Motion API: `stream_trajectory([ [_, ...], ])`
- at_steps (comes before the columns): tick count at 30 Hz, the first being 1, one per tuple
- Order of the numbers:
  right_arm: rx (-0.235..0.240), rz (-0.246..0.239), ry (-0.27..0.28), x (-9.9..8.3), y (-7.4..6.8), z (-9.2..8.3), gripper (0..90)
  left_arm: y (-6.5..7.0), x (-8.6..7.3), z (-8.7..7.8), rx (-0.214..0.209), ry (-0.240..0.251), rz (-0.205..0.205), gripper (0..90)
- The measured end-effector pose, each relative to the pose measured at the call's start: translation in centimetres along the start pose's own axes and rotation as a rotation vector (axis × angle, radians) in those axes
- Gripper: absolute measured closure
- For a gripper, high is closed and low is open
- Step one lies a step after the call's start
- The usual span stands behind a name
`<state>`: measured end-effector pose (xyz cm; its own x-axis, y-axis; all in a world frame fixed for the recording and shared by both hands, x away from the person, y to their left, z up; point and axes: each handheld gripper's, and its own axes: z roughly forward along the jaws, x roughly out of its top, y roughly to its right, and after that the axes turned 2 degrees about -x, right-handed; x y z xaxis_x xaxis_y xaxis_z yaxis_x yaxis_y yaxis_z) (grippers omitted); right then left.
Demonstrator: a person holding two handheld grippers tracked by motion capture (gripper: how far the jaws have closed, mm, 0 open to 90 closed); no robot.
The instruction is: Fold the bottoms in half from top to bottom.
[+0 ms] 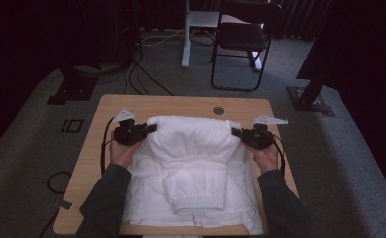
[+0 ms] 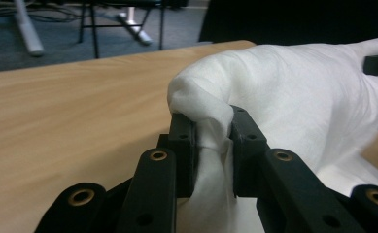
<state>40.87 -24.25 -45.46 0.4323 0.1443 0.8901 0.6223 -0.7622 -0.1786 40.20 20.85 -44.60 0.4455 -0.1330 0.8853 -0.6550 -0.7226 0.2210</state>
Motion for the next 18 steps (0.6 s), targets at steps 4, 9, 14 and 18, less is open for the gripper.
stream_trajectory([
  [4,0.033,-0.026,-0.023,-2.5,-1.4,-1.9,82.9,2.0,-2.2,-1.9,-0.046,-0.030,0.041,75.4],
  [9,0.034,-0.008,-0.101,-6.8,-2.5,-2.8,82.7,4.3,-6.4,-2.0,-0.065,-0.186,0.102,75.1],
  [14,0.031,0.029,-0.233,-10.9,-3.1,-1.3,82.5,6.2,-10.0,0.2,0.019,-0.364,0.196,74.7],
  [18,0.003,0.000,-0.306,-11.7,-3.6,0.2,82.3,6.3,-10.5,1.7,0.079,-0.376,0.232,74.5],
])
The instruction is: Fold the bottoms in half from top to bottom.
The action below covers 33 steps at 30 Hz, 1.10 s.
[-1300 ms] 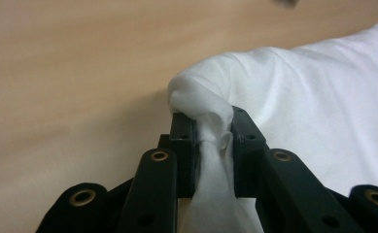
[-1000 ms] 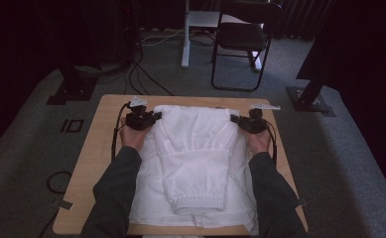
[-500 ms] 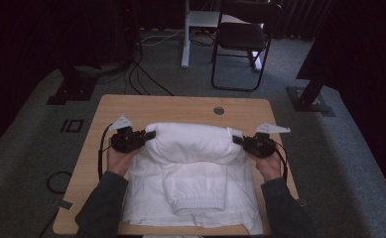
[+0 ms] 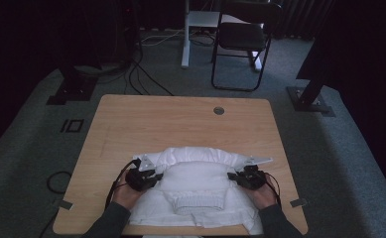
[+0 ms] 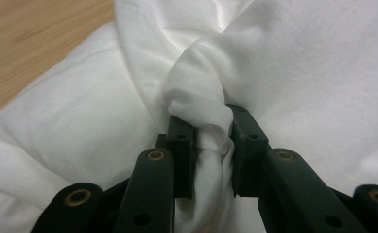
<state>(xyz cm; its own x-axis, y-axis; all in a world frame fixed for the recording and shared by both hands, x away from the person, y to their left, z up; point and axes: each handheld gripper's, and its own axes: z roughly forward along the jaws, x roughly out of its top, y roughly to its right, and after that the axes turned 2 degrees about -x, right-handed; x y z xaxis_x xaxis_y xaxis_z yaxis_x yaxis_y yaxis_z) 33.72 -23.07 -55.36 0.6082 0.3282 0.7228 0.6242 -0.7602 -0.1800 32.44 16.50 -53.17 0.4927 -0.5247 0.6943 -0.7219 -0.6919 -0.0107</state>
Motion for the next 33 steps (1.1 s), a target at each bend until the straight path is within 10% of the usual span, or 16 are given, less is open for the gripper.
stream_trajectory([
  [9,-0.049,0.040,0.002,2.7,1.9,2.5,81.1,-1.9,1.6,2.1,0.097,0.039,-0.093,74.4],
  [27,-0.126,0.125,0.003,7.9,4.4,6.8,81.1,-7.9,6.0,5.7,0.100,0.012,-0.263,74.5],
  [33,-0.124,0.092,0.003,8.5,4.6,5.8,81.2,-8.9,5.9,3.6,0.042,0.109,-0.329,75.1],
])
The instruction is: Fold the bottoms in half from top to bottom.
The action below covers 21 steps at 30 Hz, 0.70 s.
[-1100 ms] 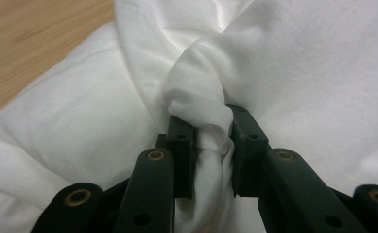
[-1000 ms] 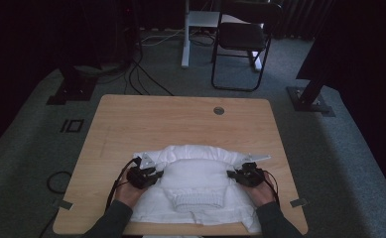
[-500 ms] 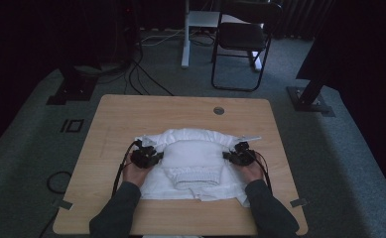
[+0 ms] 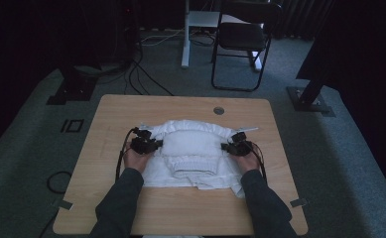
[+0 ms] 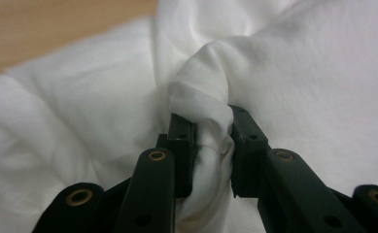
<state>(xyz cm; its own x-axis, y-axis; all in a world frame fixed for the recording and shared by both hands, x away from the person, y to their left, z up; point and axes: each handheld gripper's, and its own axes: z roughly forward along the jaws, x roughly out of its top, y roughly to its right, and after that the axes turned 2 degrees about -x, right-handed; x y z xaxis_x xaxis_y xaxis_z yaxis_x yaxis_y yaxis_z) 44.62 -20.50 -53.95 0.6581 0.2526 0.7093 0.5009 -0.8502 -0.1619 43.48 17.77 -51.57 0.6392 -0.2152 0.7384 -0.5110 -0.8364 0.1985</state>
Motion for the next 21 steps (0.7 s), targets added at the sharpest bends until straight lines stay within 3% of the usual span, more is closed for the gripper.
stream_trajectory([
  [4,0.012,0.022,0.090,0.7,0.6,-2.6,82.3,-0.7,1.2,-3.1,-0.128,0.154,-0.067,75.6],
  [6,0.026,0.012,0.150,1.4,0.7,-4.0,82.6,-0.6,2.1,-4.4,-0.168,0.215,-0.079,75.8],
  [13,0.006,-0.107,0.256,4.3,-0.4,-7.6,83.0,-0.1,4.8,-7.3,-0.170,0.297,-0.033,76.1],
  [18,0.011,-0.144,0.306,5.6,-0.4,-9.8,83.1,-0.2,4.9,-8.6,-0.197,0.329,-0.026,76.2],
  [21,0.021,-0.123,0.349,5.5,-0.6,-10.8,83.2,0.2,4.2,-9.4,-0.217,0.344,-0.017,76.1],
])
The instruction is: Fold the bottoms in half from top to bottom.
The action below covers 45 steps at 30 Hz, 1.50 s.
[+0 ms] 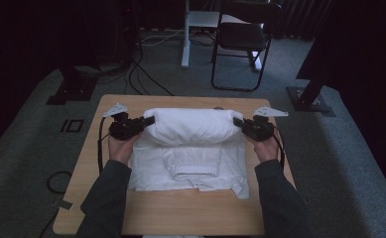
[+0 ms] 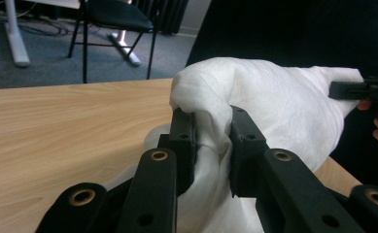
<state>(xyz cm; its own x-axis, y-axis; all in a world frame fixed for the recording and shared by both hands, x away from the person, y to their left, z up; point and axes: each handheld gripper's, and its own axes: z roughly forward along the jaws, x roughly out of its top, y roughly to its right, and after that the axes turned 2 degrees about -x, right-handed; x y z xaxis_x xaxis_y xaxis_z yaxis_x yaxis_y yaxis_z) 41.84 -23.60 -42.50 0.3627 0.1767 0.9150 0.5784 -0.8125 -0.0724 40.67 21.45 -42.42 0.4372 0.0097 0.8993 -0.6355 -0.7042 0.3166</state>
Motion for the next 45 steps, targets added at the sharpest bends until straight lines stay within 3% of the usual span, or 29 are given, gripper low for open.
stream_trajectory([
  [3,0.017,-0.011,-0.001,-0.5,-0.4,-0.5,83.1,0.3,-0.6,-0.7,-0.012,-0.008,0.007,76.0],
  [8,0.050,-0.037,-0.023,-3.9,-2.2,-2.2,82.7,1.4,-4.0,-2.1,-0.034,-0.076,0.014,75.6],
  [10,0.053,-0.033,-0.042,-5.5,-2.6,-2.4,82.4,1.7,-5.3,-2.2,-0.031,-0.111,0.015,75.1],
  [11,0.053,-0.033,-0.042,-5.5,-2.6,-2.4,82.4,1.7,-5.3,-2.2,-0.031,-0.111,0.015,75.0],
  [12,0.060,-0.020,-0.068,-7.1,-2.8,-2.3,82.2,1.8,-6.4,-2.1,-0.027,-0.139,0.015,75.0],
  [16,0.070,0.016,-0.096,-9.2,-2.6,-2.1,82.0,1.8,-7.2,-1.7,-0.033,-0.151,0.006,74.9],
  [27,0.075,0.030,-0.100,-9.7,-2.5,-1.9,81.8,1.6,-7.7,-1.5,-0.024,-0.156,-0.002,74.5],
  [36,0.083,0.044,-0.137,-11.3,-3.1,-1.8,79.9,1.8,-10.2,-1.5,-0.009,-0.214,0.018,71.8],
  [38,0.080,0.047,-0.155,-11.9,-3.2,-1.9,73.4,2.1,-10.8,-1.6,-0.012,-0.232,0.023,65.5],
  [40,0.070,0.037,-0.155,-11.9,-3.4,-2.4,55.8,2.5,-10.5,-2.2,-0.008,-0.206,0.032,54.9],
  [41,0.080,0.037,-0.137,-11.5,-3.4,-2.8,48.1,2.6,-10.1,-2.7,-0.007,-0.169,0.034,51.1],
  [43,0.063,0.026,-0.092,-10.2,-3.6,-3.8,41.4,2.8,-9.0,-3.4,-0.027,-0.106,0.017,48.3],
  [45,0.044,0.016,-0.048,-8.5,-4.0,-4.4,39.7,3.0,-7.8,-3.5,-0.010,-0.071,0.020,47.5],
])
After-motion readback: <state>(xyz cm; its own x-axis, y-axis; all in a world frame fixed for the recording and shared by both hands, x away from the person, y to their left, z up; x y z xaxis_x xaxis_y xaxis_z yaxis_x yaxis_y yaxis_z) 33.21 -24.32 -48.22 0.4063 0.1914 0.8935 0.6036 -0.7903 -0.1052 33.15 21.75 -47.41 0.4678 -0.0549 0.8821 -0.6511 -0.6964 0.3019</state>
